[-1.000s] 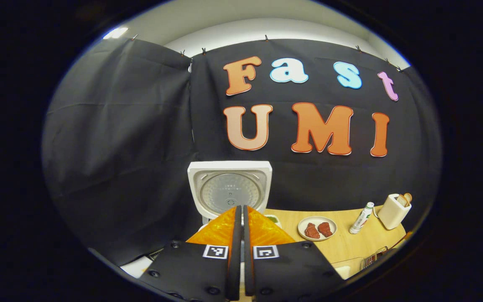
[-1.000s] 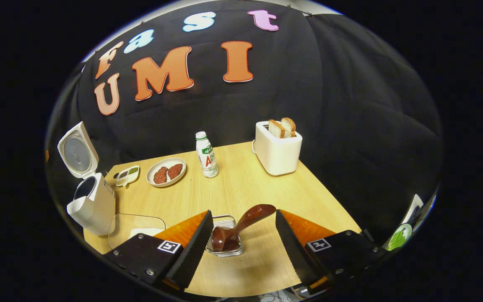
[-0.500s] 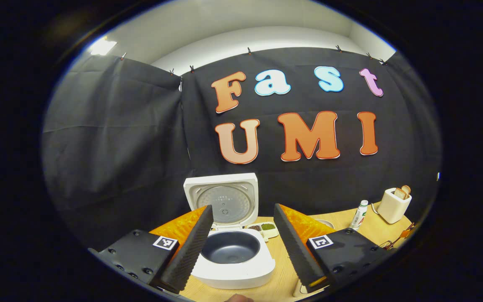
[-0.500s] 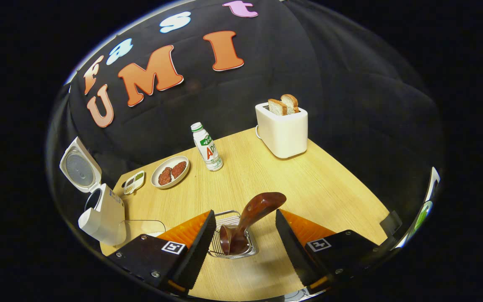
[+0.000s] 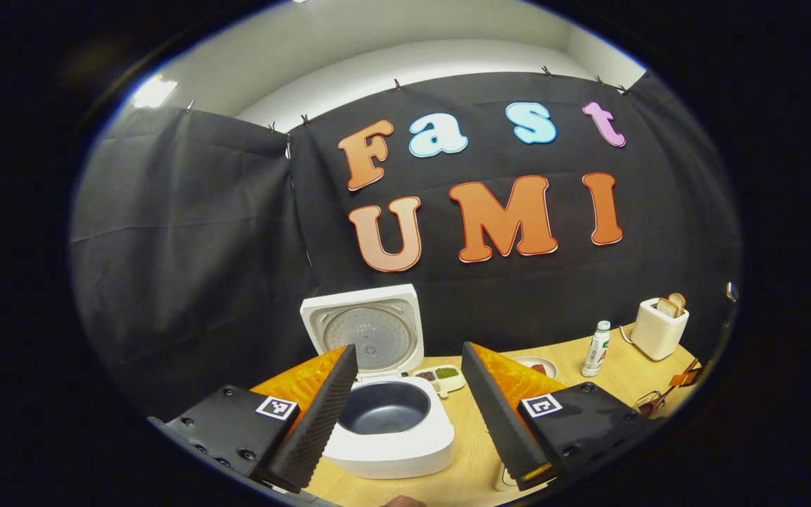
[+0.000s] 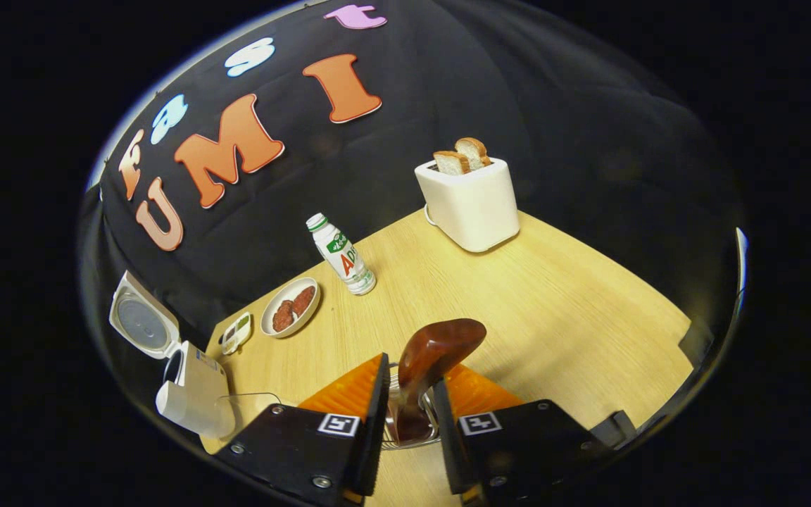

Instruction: Close the left gripper, press the button to open the rice cooker; take a wooden spoon from the chopstick holder with the right hand, scoop a spoonful of rice and pour it into the rice cooker, then put the wooden spoon back into the chopstick holder.

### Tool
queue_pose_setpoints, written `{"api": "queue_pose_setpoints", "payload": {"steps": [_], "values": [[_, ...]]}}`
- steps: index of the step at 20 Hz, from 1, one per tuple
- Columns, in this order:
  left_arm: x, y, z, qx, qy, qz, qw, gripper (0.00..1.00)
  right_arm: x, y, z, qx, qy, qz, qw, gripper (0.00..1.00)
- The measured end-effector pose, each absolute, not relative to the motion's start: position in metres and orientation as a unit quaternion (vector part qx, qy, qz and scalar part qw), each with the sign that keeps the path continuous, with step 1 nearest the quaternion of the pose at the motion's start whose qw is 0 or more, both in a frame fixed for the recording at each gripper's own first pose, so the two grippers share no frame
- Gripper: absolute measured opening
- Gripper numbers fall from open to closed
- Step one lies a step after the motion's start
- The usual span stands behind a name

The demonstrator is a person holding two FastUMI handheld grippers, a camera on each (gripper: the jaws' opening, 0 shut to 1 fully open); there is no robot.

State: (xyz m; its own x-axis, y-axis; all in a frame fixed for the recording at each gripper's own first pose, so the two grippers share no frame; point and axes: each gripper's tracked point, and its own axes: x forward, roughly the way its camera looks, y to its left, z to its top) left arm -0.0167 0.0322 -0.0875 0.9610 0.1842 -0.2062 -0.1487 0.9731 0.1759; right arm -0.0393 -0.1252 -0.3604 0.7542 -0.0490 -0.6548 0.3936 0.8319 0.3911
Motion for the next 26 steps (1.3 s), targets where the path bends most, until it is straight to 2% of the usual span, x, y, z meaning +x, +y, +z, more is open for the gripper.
{"api": "queue_pose_setpoints", "payload": {"steps": [1,2,6,12,14,18,21,22,24,26], "values": [[-0.016,0.032,-0.091,0.077,0.116,0.083,0.987,1.00,-0.038,-0.122,-0.357,0.267,0.328,-0.118,0.898,0.31],[-0.015,0.031,-0.094,0.074,0.122,0.081,0.986,0.96,-0.038,-0.118,-0.355,0.270,0.331,-0.111,0.897,0.23],[-0.005,0.026,-0.097,0.069,0.126,0.068,0.987,0.96,-0.023,-0.114,-0.329,0.238,0.319,-0.100,0.912,0.17],[-0.004,0.035,-0.100,0.068,0.119,0.059,0.989,0.96,-0.021,-0.102,-0.267,0.221,0.300,-0.088,0.924,0.16],[-0.003,0.042,-0.103,0.063,0.120,0.058,0.989,1.00,-0.022,-0.090,-0.242,0.258,0.290,-0.066,0.919,0.16],[-0.003,0.058,-0.111,0.052,0.119,0.057,0.990,0.96,-0.024,-0.060,-0.209,0.325,0.284,-0.022,0.902,0.16],[-0.002,0.073,-0.118,0.041,0.121,0.057,0.990,0.96,-0.021,-0.035,-0.205,0.322,0.284,-0.004,0.903,0.16],[-0.004,0.079,-0.121,0.039,0.122,0.060,0.990,1.00,-0.021,-0.027,-0.206,0.312,0.286,0.000,0.906,0.16],[-0.005,0.094,-0.125,0.038,0.123,0.065,0.989,0.96,-0.023,-0.005,-0.208,0.294,0.291,0.011,0.910,0.16],[-0.006,0.108,-0.127,0.041,0.124,0.068,0.989,1.00,-0.024,0.022,-0.211,0.281,0.292,0.023,0.914,0.16]]}}
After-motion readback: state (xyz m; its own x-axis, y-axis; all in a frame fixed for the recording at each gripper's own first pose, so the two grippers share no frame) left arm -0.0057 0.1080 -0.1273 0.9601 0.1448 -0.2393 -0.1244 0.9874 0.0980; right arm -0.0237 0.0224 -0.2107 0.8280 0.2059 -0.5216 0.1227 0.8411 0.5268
